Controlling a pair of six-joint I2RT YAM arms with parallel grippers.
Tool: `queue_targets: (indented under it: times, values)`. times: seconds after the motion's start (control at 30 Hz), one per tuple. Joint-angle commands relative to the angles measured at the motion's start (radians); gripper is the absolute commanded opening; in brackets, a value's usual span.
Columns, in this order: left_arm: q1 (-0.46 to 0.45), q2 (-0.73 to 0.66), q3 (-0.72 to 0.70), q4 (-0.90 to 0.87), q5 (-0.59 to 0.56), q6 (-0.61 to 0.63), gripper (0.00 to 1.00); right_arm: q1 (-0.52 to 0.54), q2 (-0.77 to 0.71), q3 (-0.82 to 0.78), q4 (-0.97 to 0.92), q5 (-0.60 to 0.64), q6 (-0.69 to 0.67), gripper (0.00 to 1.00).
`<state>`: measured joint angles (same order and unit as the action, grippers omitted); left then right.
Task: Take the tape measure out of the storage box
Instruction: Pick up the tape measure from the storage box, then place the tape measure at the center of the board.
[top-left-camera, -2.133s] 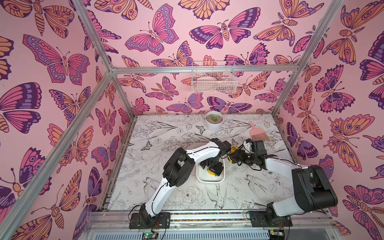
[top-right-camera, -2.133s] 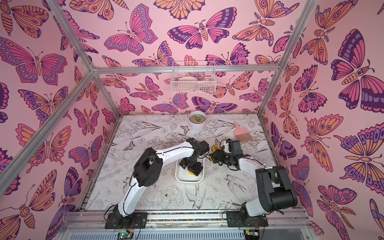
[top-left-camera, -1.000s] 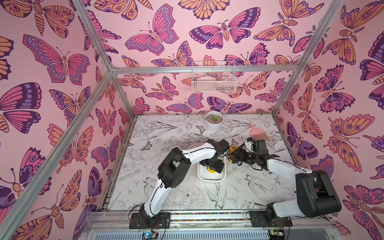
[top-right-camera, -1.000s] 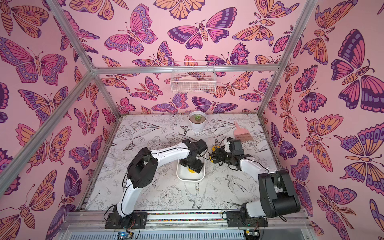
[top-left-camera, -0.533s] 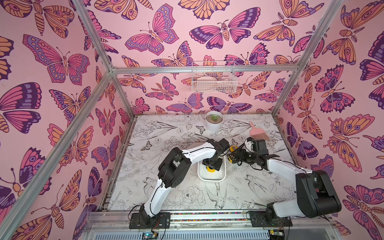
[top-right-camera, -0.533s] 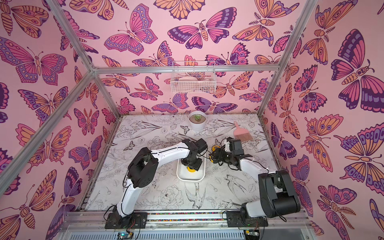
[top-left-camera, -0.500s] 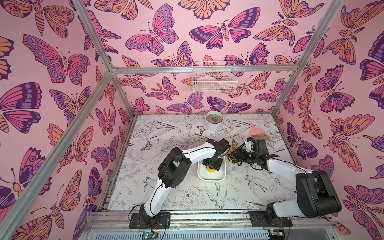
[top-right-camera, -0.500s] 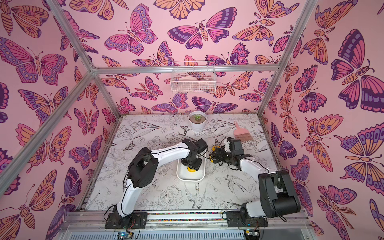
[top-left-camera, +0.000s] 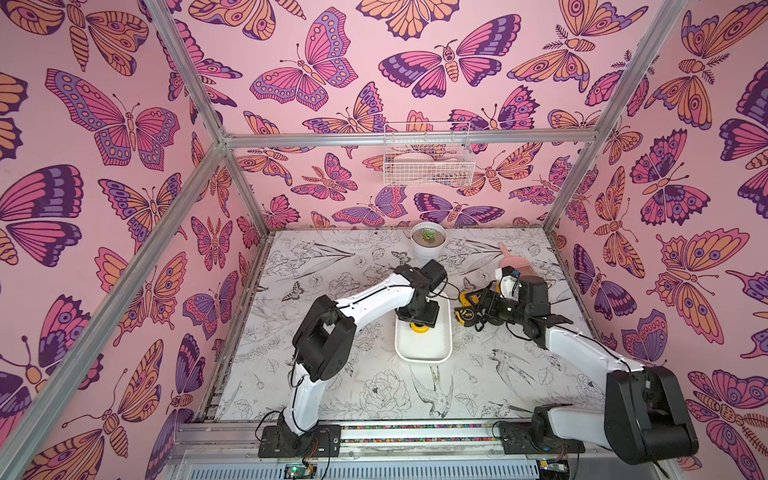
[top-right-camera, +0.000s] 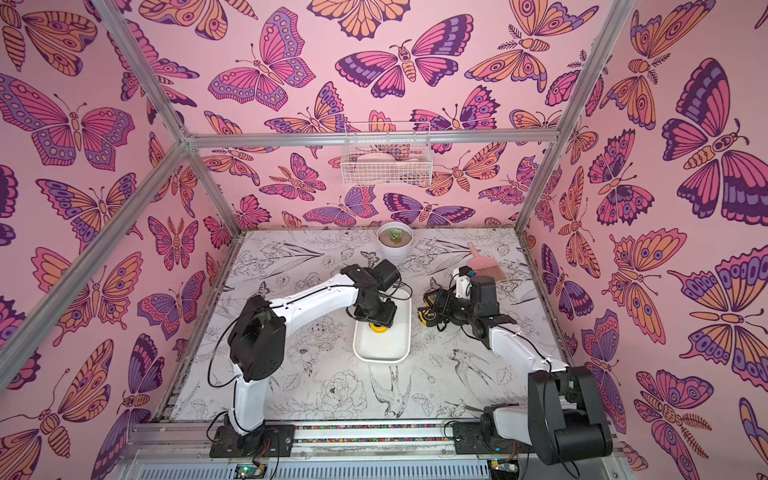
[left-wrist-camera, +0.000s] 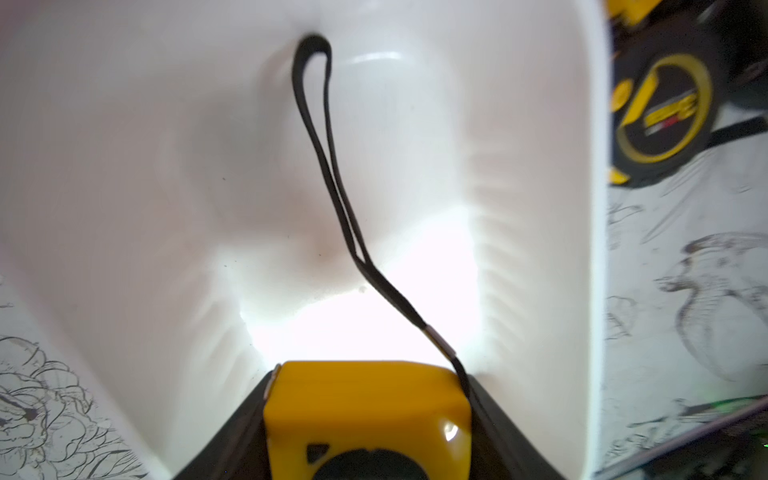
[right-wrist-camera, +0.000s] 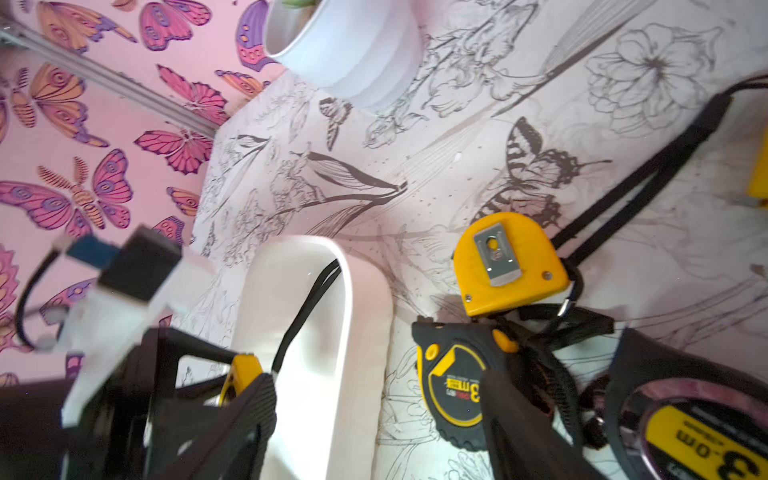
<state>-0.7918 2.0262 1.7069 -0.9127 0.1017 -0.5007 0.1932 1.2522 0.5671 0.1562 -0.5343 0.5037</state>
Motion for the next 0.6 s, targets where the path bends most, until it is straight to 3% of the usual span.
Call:
queue_targets:
  times: [0.0, 0.1, 0.2, 0.37, 0.57]
  values:
    - [0.027, -0.012, 0.054, -0.05, 0.082, -0.063, 0.42, 0.008, -0.072, -0.089, 0.095, -0.101, -0.001, 0.8]
    - [0.044, 0.007, 0.118, -0.062, 0.112, -0.103, 0.43, 0.059, -0.166, -0.159, 0.149, -0.152, -0.028, 0.8]
    - [0.063, 0.049, 0.193, -0.065, 0.168, -0.154, 0.43, 0.15, -0.218, -0.176, 0.134, -0.07, -0.053, 0.8]
    - [0.068, 0.117, 0.302, -0.064, 0.238, -0.238, 0.44, 0.245, -0.154, -0.145, 0.213, 0.081, -0.007, 0.81]
    - [0.064, 0.139, 0.343, -0.06, 0.243, -0.288, 0.44, 0.255, -0.048, -0.115, 0.4, 0.134, 0.09, 0.8]
